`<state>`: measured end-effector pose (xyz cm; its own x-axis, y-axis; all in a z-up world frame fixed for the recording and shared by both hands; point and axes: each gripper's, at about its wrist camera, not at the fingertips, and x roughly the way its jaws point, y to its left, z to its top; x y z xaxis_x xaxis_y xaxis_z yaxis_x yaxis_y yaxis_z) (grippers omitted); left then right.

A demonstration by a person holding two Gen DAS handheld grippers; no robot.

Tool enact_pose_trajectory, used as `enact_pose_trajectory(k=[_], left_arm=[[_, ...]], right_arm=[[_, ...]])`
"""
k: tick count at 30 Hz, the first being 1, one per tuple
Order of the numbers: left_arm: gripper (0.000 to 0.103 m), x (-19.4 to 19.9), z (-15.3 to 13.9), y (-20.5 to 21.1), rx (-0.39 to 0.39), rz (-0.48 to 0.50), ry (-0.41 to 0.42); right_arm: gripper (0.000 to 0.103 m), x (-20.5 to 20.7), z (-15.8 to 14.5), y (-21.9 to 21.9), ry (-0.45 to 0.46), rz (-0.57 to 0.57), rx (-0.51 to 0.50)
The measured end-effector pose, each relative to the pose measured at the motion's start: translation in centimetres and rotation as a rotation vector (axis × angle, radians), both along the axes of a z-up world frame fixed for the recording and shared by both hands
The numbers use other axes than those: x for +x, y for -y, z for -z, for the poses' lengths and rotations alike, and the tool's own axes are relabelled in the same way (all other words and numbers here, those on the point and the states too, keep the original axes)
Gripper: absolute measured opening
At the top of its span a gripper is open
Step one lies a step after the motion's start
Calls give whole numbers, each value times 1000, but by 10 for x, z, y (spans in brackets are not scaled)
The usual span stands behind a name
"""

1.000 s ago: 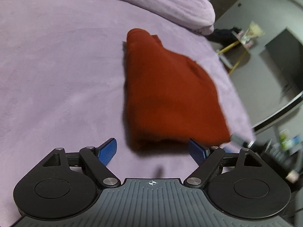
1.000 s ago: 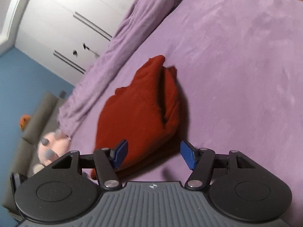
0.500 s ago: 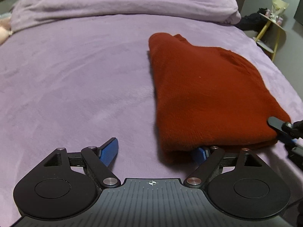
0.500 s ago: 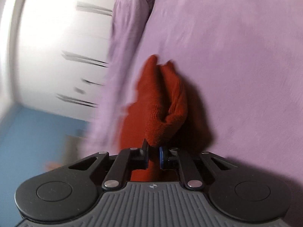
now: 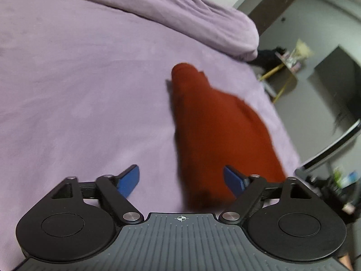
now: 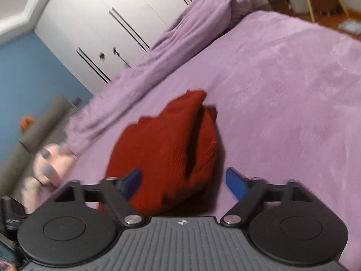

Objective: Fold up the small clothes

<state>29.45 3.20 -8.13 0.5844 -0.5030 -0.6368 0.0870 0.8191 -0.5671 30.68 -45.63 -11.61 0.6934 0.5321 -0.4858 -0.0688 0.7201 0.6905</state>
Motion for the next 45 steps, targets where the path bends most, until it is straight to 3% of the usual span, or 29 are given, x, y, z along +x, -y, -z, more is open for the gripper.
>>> enact_pose_trajectory(k=[3, 5, 9, 12, 18, 23, 28, 31, 33, 35, 36, 37, 39, 41, 43, 45], left_arm=[[89, 47, 21, 6, -84, 36, -117], [90, 68, 30, 10, -127, 43, -136], [86, 94, 41, 17, -234, 46, -148], [75, 107, 48, 34, -214, 76, -166], [55, 112, 47, 44, -205, 59, -166], [50, 98, 22, 32, -241, 37, -152], [50, 60, -17, 1, -172, 37, -100], [51, 25, -29, -37, -93, -27, -127], [53, 2, -25, -54, -39, -51, -146], [57, -13, -13, -64, 31, -86, -188], [59, -18, -9, -70, 62, -112, -208], [56, -23, -9, -76, 86, -137, -211], [59, -28, -17, -84, 120, -177, -162], [60, -27, -30, -83, 188, -221, -111], [63, -14, -40, -71, 254, -245, -62], [64, 0, -42, -62, 277, -257, -39]], right_arm=[[83, 37, 18, 18, -92, -14, 137], [82, 60, 28, 21, -127, -41, 189], [65, 90, 42, 15, -165, -88, 241], [56, 102, 50, 2, -180, -127, 261], [39, 112, 46, -25, -175, -126, 188], [36, 98, 21, -48, -144, -138, 203], [35, 76, 5, -97, -164, -248, 217], [35, 57, 10, -134, -195, -316, 249], [36, 42, 12, -158, -189, -353, 211], [40, 28, 8, -174, -165, -342, 138], [47, 24, 3, -176, -155, -315, 88], [52, 20, -5, -177, -149, -284, 17], [70, 9, -31, -175, -60, -195, -161], [74, -1, -60, -177, 57, -103, -301], [72, 3, -78, -192, 98, -114, -316], [56, 13, -85, -224, 99, -176, -339]])
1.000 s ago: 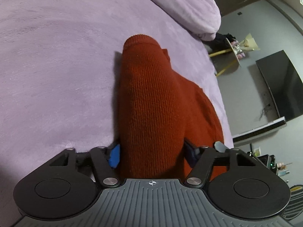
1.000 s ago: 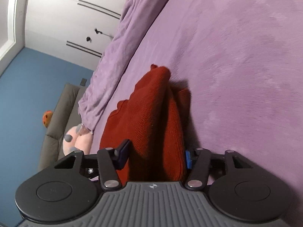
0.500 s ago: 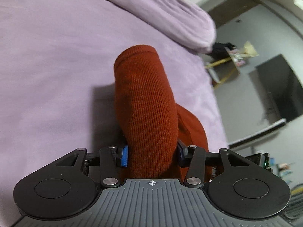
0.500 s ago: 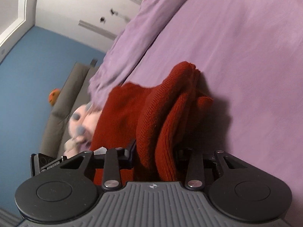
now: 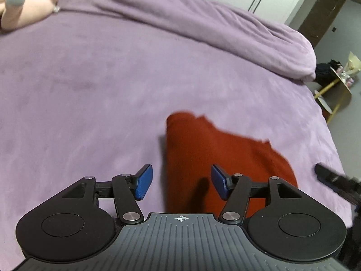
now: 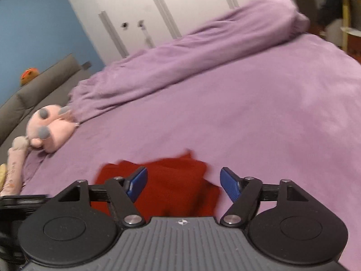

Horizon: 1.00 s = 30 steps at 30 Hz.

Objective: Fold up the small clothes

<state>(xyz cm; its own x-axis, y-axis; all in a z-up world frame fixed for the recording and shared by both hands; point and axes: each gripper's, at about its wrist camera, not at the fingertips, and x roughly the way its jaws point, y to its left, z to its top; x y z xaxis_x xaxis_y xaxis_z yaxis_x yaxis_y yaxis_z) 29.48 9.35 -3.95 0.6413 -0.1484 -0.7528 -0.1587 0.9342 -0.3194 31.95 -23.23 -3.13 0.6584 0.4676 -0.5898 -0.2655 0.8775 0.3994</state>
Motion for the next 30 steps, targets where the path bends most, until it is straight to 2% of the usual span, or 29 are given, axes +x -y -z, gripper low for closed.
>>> enact_pose_trajectory(k=[1, 3, 5, 7, 9, 13, 16, 19, 20, 22, 24, 27, 30], left_arm=[[65, 9, 2, 6, 12, 8, 10], [65, 29, 12, 22, 84, -4, 11], [63, 47, 30, 28, 129, -12, -42], [68, 64, 48, 30, 127, -24, -85], [77, 74, 58, 33, 164, -34, -81], [89, 89, 75, 48, 235, -30, -55], [96, 94, 82, 43, 220, -50, -64], [97, 90, 78, 39, 204, -72, -65], [97, 86, 75, 39, 209, -65, -65], [97, 72, 66, 37, 216, -49, -67], [96, 50, 53, 34, 208, -31, -51], [96, -5, 31, 27, 140, -29, 27], [96, -71, 20, 22, 71, -59, 51]], right_arm=[[51, 7, 2, -20, -7, -31, -35], [43, 22, 14, -56, -32, -61, -82], [40, 43, 33, -77, -87, -49, -157], [37, 57, 51, -84, -103, -12, -233], [36, 65, 61, -87, -60, 25, -299], [37, 71, 82, -80, 9, 40, -305], [42, 71, 86, -85, 41, 44, -349], [72, 71, 84, -79, 18, 114, -382], [82, 69, 82, -77, 4, 127, -360], [82, 59, 71, -63, -47, 139, -286], [82, 31, 57, -45, -33, 121, -238], [82, -27, 47, -7, -46, 111, -109], [82, -89, 55, 34, -153, 155, 64]])
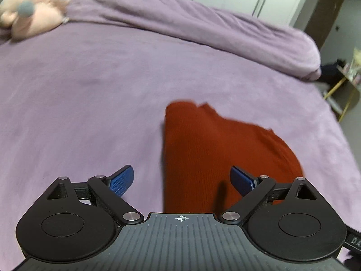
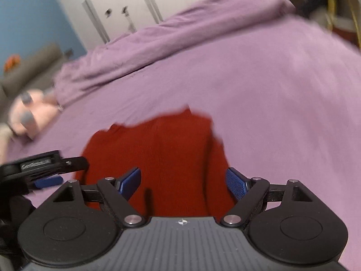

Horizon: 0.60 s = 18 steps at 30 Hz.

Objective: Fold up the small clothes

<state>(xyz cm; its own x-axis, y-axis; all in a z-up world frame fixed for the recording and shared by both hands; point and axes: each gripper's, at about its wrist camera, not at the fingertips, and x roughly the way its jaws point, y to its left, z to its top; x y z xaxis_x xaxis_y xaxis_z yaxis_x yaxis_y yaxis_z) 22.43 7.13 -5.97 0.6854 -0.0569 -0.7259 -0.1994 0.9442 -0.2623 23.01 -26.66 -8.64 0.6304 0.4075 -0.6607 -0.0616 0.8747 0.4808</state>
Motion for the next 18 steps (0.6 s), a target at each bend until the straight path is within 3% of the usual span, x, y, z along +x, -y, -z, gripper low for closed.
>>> enact_pose_trajectory(k=[4, 5, 6, 11, 13, 15, 17, 18], left_arm=[[96, -65, 5, 11, 68, -5, -12], [96, -74, 8, 16, 81, 9, -22], [96, -79, 11, 19, 84, 31, -25], [93, -74, 27, 43, 139, 122, -105], [90, -64, 34, 47, 186, 100, -142], [90, -58, 36, 40, 162, 68, -156], [89, -59, 32, 29, 117, 13, -137], [91, -59, 30, 24, 126, -19, -134]], right_arm=[[79, -42, 23, 36, -125, 88, 228], [67, -42, 26, 38, -146, 94, 268], [59, -42, 27, 39, -164, 96, 299], [55, -30, 28, 32, -150, 120, 379], [41, -19, 32, 22, -171, 139, 366], [14, -16, 30, 19, -174, 129, 388], [11, -19, 34, 27, -163, 116, 528], [11, -21, 33, 31, -162, 132, 509]])
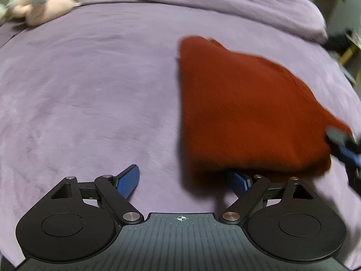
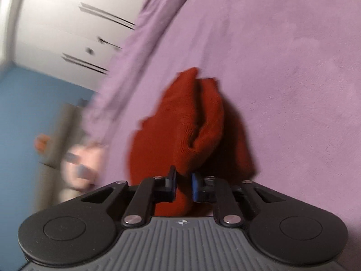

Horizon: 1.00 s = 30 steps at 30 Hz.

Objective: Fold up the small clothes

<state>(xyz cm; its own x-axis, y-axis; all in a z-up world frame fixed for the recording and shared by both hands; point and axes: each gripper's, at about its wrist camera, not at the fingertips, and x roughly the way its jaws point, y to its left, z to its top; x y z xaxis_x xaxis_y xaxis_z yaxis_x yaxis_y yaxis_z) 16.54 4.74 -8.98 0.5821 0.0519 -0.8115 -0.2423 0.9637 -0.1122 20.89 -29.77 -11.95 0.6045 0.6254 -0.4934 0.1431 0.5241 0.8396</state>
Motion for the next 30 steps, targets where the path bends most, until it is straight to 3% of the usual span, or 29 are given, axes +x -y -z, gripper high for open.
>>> enact_pose_trajectory(k=[2, 5, 8, 9, 11, 12, 14, 19, 26, 30], left_arm=[[97, 1, 1, -8, 42, -51, -20], [97, -4, 2, -18, -18, -70, -65], [95, -18, -8, -13, 26, -52, -101], [95, -23, -11, -11, 50, -36, -108], [96, -36, -20, -7, 83, 4, -106], [96, -43, -24, -2, 94, 13, -109], [96, -55, -31, 2, 103, 27, -116], [98, -66, -49, 8, 70, 77, -89], [102, -54, -74, 26, 214, 138, -68], [102, -44, -72, 29, 240, 130, -96]], right_arm=[[11, 2, -4, -4, -27, -24, -230], [17, -5, -19, -28, 66, -127, -499], [42, -17, -36, -53, 102, -244, -734], [61, -24, -39, -59, 110, -290, -771], [88, -43, -45, -67, 107, -364, -833], [94, -55, -47, -69, 113, -388, -857], [99, -71, -52, -74, 119, -427, -886], [99, -83, -72, -82, 115, -436, -887], [99, -68, -91, -104, 101, -441, -1024], [99, -61, -97, -106, 65, -431, -1008]])
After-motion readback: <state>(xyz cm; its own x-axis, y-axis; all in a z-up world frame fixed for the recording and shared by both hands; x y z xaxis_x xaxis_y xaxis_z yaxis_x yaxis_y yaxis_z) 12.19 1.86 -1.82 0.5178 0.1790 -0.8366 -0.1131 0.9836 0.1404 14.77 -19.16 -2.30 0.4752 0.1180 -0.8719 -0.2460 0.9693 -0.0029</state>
